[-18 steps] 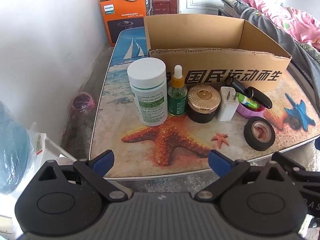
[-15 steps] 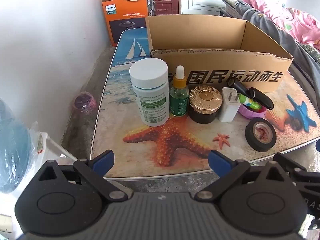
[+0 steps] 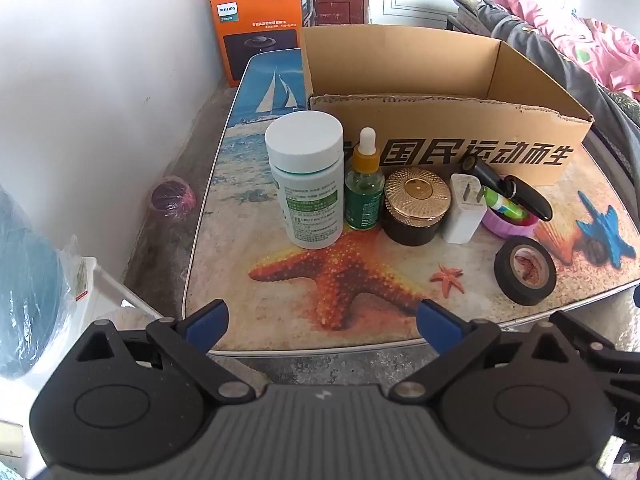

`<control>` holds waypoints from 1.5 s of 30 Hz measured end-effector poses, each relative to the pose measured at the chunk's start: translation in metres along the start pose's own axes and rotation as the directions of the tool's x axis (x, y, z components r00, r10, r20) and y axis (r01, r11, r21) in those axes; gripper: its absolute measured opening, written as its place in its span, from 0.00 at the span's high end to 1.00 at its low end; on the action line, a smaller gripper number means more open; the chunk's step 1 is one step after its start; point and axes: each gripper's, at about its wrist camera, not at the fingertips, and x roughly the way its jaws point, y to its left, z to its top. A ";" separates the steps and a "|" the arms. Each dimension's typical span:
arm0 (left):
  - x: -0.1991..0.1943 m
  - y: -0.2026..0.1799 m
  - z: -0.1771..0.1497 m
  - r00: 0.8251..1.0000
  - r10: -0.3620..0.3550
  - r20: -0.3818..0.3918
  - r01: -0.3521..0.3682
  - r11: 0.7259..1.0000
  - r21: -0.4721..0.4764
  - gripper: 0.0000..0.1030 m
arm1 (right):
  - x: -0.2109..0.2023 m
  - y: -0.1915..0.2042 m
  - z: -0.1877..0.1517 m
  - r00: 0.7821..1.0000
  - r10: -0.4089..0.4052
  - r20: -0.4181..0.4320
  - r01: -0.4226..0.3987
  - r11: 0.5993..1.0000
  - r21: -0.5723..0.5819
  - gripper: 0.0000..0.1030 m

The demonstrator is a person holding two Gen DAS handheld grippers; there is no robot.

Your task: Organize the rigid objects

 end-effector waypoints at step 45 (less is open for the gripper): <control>0.005 0.003 0.000 1.000 0.002 -0.028 -0.002 1.000 -0.010 0.02 | 0.002 0.002 0.001 1.000 0.007 -0.003 -0.007 1.000 -0.009 0.01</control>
